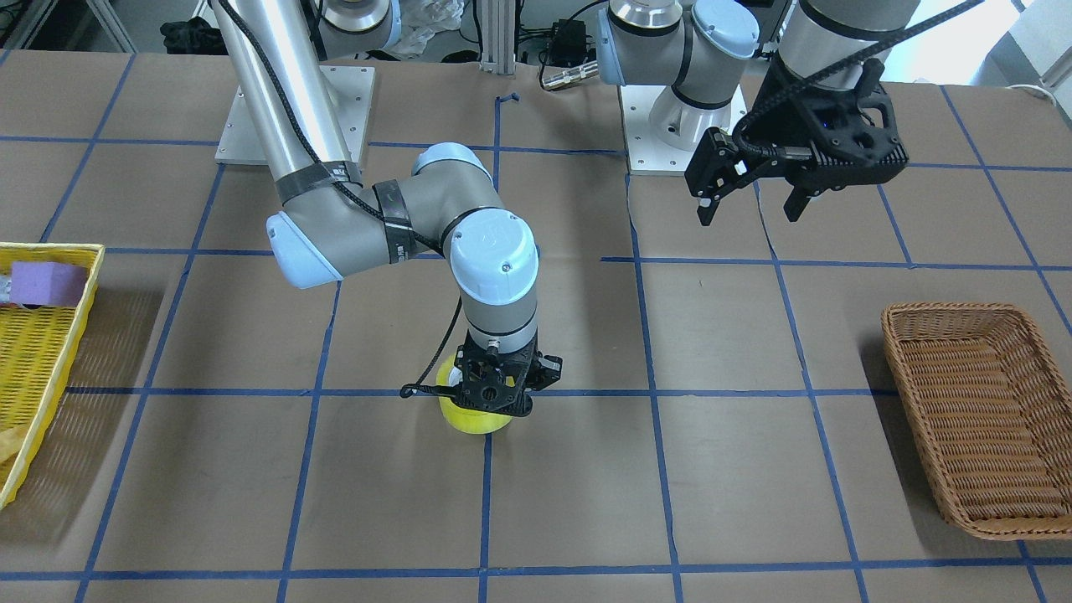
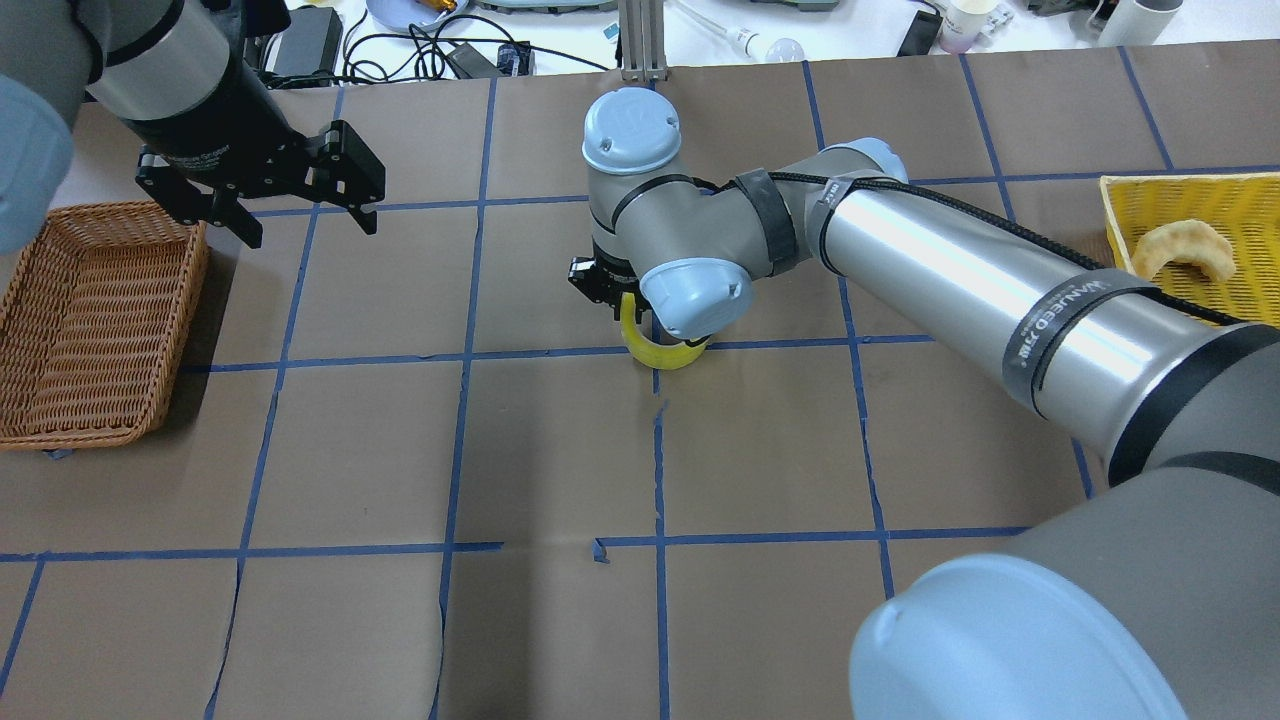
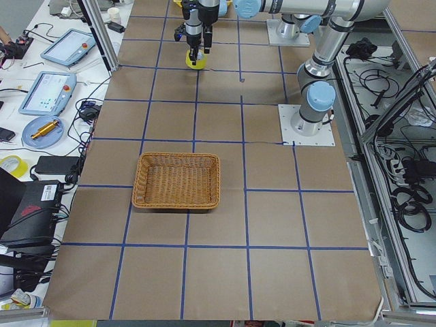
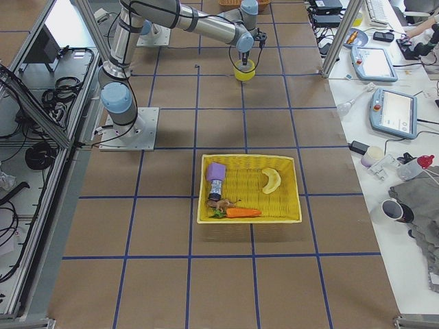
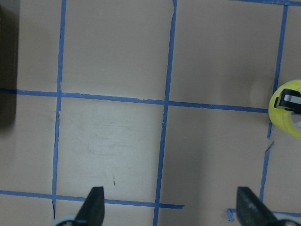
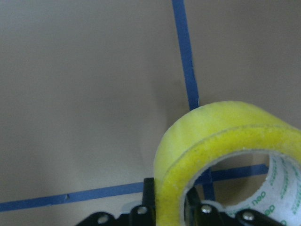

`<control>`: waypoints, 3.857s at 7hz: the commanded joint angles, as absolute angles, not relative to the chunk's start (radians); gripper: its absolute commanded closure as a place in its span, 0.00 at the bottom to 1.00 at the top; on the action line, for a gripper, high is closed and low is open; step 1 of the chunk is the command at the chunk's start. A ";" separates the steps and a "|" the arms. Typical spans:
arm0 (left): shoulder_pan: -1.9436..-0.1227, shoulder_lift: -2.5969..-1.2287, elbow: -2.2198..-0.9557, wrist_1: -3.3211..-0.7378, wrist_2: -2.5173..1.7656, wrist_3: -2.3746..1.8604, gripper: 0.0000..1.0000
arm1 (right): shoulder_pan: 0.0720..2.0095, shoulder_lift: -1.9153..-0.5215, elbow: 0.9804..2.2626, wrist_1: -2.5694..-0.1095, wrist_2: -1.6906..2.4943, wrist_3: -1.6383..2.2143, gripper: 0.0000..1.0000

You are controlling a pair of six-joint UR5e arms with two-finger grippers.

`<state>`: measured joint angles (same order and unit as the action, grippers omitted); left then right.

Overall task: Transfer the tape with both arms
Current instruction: 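Carry the tape roll to the table center and set it down, then lower the left gripper onto the tape roll while the right gripper withdraws, then grasp the tape roll with the left gripper and lift it, then carry the tape roll with the left gripper into the wicker basket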

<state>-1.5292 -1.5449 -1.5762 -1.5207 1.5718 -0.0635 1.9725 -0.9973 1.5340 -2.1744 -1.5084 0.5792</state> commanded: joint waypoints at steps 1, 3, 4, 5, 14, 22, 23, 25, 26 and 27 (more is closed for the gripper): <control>-1.494 -1.587 -1.574 -1.505 1.592 -0.066 0.00 | 1.979 -0.973 1.529 -2.178 -1.489 0.565 0.34; -1.494 -1.688 -1.600 -1.354 1.612 -0.107 0.00 | 1.976 -0.983 1.525 -2.169 -1.495 0.552 0.00; -1.503 -1.715 -1.636 -1.356 1.611 -0.209 0.00 | 1.959 -1.058 1.532 -2.151 -1.526 0.510 0.08; -1.526 -1.729 -1.696 -1.341 1.602 -0.398 0.00 | 1.910 -1.133 1.535 -2.055 -1.555 0.380 0.00; -1.839 -2.074 -1.720 -0.873 1.418 -1.067 0.00 | 1.580 -1.473 1.579 -1.649 -1.634 -0.045 0.00; -1.642 -2.004 -1.414 -1.250 1.386 -0.636 1.00 | 1.585 -1.557 1.594 -1.614 -1.632 -0.029 0.00; -1.573 -1.997 -1.323 -1.404 1.393 -0.404 1.00 | 1.585 -1.557 1.594 -1.612 -1.632 -0.031 0.00; -1.366 -1.968 -1.296 -1.520 1.570 0.147 1.00 | 1.585 -1.554 1.594 -1.615 -1.626 -0.035 0.00; -1.250 -1.959 -1.304 -1.525 1.625 0.405 1.00 | 1.585 -1.558 1.591 -1.614 -1.634 -0.035 0.00; -1.120 -1.962 -1.316 -1.510 1.641 0.654 1.00 | 1.585 -1.557 1.591 -1.614 -1.634 -0.040 0.00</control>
<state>-1.2711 -1.9651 -1.3072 -1.5099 1.5992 0.3395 1.5846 -1.5570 1.5918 -1.6140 -1.6317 -0.0361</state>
